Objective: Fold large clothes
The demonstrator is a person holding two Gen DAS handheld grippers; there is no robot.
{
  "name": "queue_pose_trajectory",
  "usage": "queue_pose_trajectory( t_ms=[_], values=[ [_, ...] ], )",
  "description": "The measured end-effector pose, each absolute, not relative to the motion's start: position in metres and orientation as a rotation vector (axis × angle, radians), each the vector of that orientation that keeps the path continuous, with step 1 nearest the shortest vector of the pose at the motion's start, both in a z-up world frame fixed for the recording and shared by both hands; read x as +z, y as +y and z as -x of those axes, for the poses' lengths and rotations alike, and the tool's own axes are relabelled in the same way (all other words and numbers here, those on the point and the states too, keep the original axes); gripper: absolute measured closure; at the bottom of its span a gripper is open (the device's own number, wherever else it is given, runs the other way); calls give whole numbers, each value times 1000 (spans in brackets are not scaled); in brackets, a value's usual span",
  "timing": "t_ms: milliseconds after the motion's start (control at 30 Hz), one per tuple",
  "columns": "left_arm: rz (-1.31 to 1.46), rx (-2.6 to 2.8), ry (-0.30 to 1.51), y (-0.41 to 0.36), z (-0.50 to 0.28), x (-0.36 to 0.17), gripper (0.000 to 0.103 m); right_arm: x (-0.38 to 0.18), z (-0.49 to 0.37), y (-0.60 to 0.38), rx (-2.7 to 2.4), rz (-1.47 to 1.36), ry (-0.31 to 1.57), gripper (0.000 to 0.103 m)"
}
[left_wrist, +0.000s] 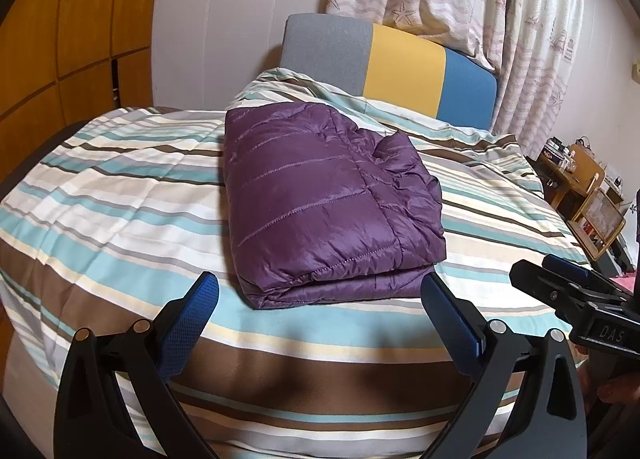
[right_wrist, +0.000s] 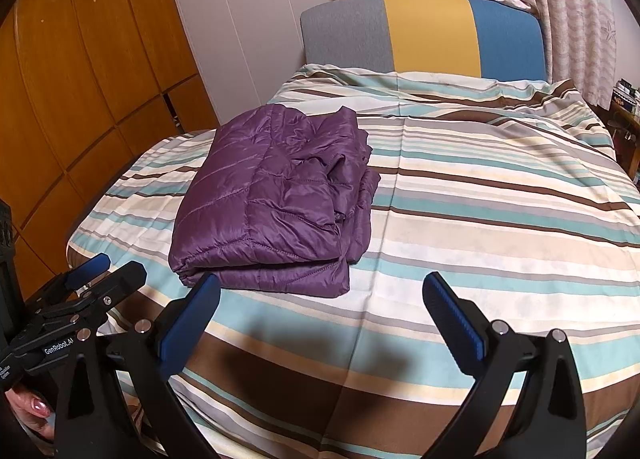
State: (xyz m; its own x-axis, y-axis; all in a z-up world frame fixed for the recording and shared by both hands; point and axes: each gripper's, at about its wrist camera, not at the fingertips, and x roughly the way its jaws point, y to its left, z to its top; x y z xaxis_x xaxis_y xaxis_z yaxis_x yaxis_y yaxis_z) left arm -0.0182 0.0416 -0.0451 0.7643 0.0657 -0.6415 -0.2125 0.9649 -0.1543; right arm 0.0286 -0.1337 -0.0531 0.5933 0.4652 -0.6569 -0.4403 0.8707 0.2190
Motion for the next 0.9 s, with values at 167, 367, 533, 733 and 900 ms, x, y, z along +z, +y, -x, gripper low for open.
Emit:
queue_pose_trajectory(
  t_ms=[167,367,533,733,900],
  values=[
    [220,135,689,41,17,-46,3,-53,-28,-134,528,-34,774,2],
    [242,105,687,41,17,-47,3,-54,-30,-134,530,-37,777,2],
    [233,107,672,39,19,-46,3,-56,-30,-134,530,-40,782,2],
    [222,119,674,39,19,-46,3,-56,-29,-133,530,-42,782,2],
    [230,129,686,42,18,-48,3,-56,-30,-133,530,-43,785,2]
  ],
)
